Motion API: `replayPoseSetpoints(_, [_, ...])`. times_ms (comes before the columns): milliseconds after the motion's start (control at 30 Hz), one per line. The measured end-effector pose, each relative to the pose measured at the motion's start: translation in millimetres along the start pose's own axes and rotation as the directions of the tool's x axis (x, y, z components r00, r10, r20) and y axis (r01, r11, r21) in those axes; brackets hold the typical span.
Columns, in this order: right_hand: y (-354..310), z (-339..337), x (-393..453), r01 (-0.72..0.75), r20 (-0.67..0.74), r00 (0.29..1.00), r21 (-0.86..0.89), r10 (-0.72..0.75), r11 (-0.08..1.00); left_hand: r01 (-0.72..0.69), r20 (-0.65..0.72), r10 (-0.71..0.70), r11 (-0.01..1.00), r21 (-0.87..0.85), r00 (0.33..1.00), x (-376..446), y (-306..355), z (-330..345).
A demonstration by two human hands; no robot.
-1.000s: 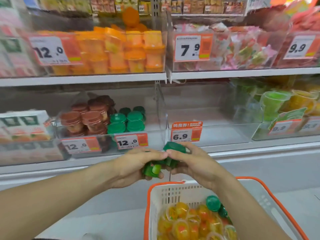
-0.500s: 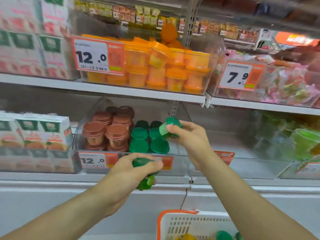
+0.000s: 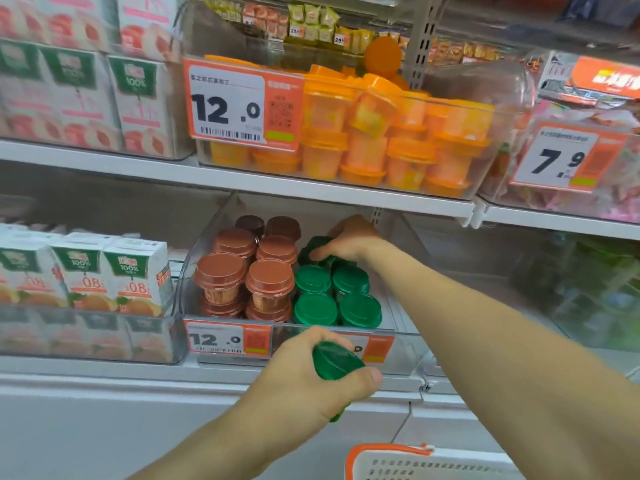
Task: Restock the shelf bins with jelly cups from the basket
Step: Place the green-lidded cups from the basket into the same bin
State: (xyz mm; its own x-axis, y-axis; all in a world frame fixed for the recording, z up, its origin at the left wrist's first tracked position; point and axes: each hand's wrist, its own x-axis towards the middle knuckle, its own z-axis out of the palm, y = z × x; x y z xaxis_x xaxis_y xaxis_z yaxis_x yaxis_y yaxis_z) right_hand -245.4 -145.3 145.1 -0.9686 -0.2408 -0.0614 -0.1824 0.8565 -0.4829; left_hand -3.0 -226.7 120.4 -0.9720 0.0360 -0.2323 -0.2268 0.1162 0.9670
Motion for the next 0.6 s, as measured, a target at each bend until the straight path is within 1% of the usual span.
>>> replayPoseSetpoints(133, [-4.1, 6.4, 7.2, -0.032, 0.072, 0.997, -0.04, 0.034, 0.999, 0.007, -0.036, -0.007, 1.0, 0.004, 0.999, 1.4, -0.5, -6.6])
replayPoseSetpoints(300, [-7.4, 8.6, 6.8, -0.044, 0.097, 0.995, 0.065, 0.037, 0.997, 0.007, -0.006, -0.007, 1.0, -0.021, 1.0, 3.0, -2.2, -6.2])
replayPoseSetpoints(467, [-2.9, 6.0, 8.7, -0.06, 0.092, 0.994, 0.006, 0.059, 0.998, -0.005, 0.004, 0.005, 1.0, -0.028, 1.0, 5.7, -3.3, -4.0])
replayPoseSetpoints(600, [1.6, 5.9, 9.9, -0.063, 0.092, 0.993, -0.045, 0.067, 0.997, -0.026, -0.006, 0.026, 1.0, 0.005, 1.0, 7.4, -5.7, -1.7])
